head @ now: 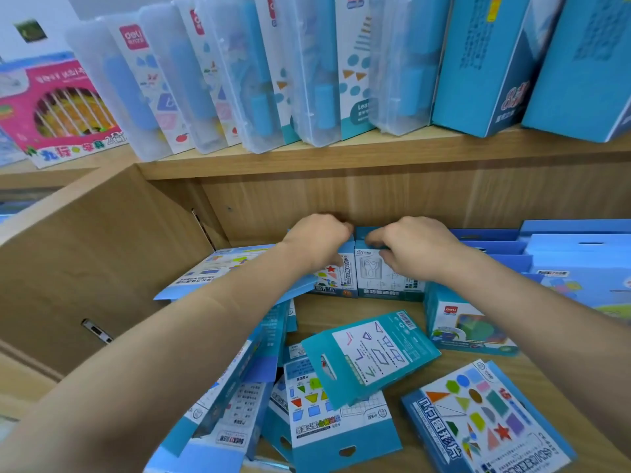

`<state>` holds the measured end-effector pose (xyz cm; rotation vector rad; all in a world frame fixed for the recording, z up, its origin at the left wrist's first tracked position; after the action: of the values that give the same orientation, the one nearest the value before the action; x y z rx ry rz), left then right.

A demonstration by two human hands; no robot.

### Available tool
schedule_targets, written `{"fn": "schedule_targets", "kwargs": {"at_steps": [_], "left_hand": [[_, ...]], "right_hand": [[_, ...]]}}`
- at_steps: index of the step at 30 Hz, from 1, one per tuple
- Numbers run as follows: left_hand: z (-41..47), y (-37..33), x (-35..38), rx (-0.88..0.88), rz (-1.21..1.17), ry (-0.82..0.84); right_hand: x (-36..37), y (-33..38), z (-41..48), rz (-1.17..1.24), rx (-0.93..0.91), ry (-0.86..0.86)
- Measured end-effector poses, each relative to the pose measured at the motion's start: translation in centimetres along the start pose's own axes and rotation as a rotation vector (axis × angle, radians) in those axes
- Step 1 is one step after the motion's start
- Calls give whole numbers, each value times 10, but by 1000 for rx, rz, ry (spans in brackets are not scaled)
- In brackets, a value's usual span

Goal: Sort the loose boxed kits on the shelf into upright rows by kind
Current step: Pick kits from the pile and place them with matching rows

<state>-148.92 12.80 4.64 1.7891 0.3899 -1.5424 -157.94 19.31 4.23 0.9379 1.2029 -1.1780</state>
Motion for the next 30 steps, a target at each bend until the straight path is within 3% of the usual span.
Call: {"fn": "schedule_targets", "kwargs": {"at_steps": [6,13,20,25,28,30], "left_hand": [[-3,2,-12,0,-59,-92],[-5,-6,-2,-5,306,-31],[3,-11,5,-8,316,-64],[-6,5,-12,-105,-24,44],[-39,11,-45,-62,-351,-71],[-78,9,-61,-7,-553,-103]], "right_hand": [[-3,-5,-2,92,26,-21],[0,-12,-14,-65,142,-35],[-2,-11,-18,-50,180,-16],[-16,2,-39,111,150,-62],[-36,11,-80,489,138,-84],[-38,29,-114,698,106,32]]}}
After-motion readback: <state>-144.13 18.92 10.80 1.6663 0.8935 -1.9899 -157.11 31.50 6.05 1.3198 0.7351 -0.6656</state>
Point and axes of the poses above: each hand's wrist, its own z-axis towards the middle knuckle, its own x-axis out of the palm, y = z × x, the point moved 7 cm from there along z, towards the middle knuckle, and after that the axes turned 7 degrees about -x, right-handed, at the moved point
